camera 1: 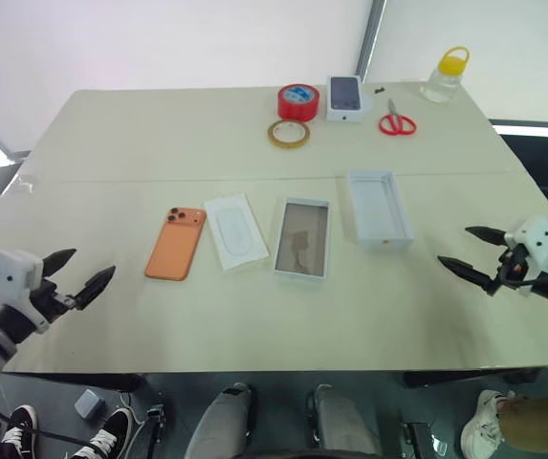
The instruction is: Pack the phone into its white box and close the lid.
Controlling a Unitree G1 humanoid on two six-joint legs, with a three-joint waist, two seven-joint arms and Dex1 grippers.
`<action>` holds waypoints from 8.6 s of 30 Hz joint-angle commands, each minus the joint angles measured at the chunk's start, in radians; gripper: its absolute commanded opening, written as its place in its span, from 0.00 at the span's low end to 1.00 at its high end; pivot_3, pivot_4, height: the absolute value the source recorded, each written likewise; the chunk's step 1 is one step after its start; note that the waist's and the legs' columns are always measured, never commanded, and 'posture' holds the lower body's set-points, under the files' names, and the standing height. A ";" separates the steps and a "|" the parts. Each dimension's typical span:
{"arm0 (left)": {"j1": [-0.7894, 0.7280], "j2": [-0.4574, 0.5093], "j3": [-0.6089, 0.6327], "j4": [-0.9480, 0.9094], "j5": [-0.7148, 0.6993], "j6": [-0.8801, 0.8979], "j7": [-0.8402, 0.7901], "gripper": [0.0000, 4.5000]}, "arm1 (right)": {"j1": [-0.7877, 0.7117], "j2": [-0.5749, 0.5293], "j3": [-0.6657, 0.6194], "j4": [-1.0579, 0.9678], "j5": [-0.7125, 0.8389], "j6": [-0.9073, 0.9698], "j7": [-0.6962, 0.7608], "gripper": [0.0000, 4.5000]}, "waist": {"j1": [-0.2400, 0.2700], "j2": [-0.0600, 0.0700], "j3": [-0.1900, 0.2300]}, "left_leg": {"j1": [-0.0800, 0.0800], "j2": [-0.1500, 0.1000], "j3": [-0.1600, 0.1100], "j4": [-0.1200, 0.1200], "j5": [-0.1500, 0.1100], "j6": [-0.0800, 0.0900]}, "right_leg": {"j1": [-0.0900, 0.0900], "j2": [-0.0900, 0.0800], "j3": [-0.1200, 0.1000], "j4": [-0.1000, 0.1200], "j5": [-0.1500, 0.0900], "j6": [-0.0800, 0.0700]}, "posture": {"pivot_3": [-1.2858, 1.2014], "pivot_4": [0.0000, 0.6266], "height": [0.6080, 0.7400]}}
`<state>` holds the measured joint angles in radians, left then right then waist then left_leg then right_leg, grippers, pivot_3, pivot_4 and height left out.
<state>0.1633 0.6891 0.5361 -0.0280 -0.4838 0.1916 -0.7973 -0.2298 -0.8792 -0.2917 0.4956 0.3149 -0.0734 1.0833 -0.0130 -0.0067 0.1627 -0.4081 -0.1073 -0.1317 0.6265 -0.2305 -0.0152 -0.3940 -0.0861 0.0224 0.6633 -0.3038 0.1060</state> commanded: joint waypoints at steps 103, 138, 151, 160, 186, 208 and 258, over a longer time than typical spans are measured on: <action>-0.531 -0.567 -0.165 -0.114 -0.372 0.931 0.767 0.01 | -0.171 0.272 0.549 -0.705 -0.125 0.413 -0.124 1.00 | 0.004 -0.002 0.000 | 0.000 -0.001 -0.001 0.004 0.002 -0.003 | 0.001 0.002 0.000 0.001 0.000 0.001 | 0.52 0.24 1.00; -0.640 -0.467 0.001 -0.112 -0.913 1.162 1.028 0.00 | -0.258 0.381 0.709 -0.617 -0.229 0.404 -0.027 0.02 | -0.001 -0.006 0.002 | -0.001 0.000 -0.002 0.003 0.005 -0.009 | -0.001 0.003 0.000 0.002 0.000 0.001 | 0.52 0.24 1.00; -0.572 -0.430 -0.131 -0.127 -1.022 1.085 1.084 0.00 | -0.219 0.282 0.587 -0.719 -0.129 0.470 0.024 0.65 | 0.003 -0.007 0.002 | -0.001 0.000 -0.002 0.003 0.006 -0.010 | -0.001 0.003 0.000 0.003 0.001 0.001 | 0.52 0.24 1.00; -0.543 -0.424 -0.233 -0.130 -1.011 1.041 1.056 0.00 | -0.218 0.151 0.399 -0.534 -0.161 0.325 -0.049 0.65 | 0.000 -0.007 0.002 | 0.000 0.000 -0.001 0.002 0.003 -0.006 | -0.001 0.003 0.001 0.002 0.000 0.001 | 0.52 0.24 1.00; -0.519 -0.230 -0.332 -0.302 -0.760 0.858 0.859 0.78 | -0.343 0.425 0.482 -0.483 -0.168 0.323 -0.182 0.45 | -0.005 -0.007 0.003 | -0.001 0.001 0.000 0.002 0.006 -0.010 | -0.002 0.004 0.002 0.002 0.001 0.000 | 0.52 0.24 1.00; -0.288 -0.085 -0.315 -0.322 -0.201 0.380 0.378 0.78 | -0.406 0.482 0.725 -0.446 -0.491 0.466 -0.275 0.01 | -0.002 -0.007 0.003 | -0.001 0.001 -0.001 -0.006 0.006 -0.010 | -0.006 0.003 0.002 0.001 0.001 -0.002 | 0.52 0.24 1.00; -0.425 -0.071 -0.081 -0.035 -0.262 0.596 0.388 0.78 | -0.531 0.627 0.660 -0.401 -0.478 0.359 -0.368 0.01 | -0.008 -0.007 0.003 | -0.001 0.002 -0.002 -0.008 0.008 -0.012 | -0.010 0.005 0.001 0.004 0.002 -0.003 | 0.52 0.24 1.00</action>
<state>-0.2462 0.5952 0.4183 -0.0901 -0.7493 0.7980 -0.3982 -0.7395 -0.2798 0.3721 0.0830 -0.1584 0.3243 0.7511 -0.0210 -0.0138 0.1657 -0.4089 -0.1052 -0.1335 0.6181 -0.2224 -0.0282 -0.4047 -0.0807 0.0237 0.6667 -0.3014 0.1032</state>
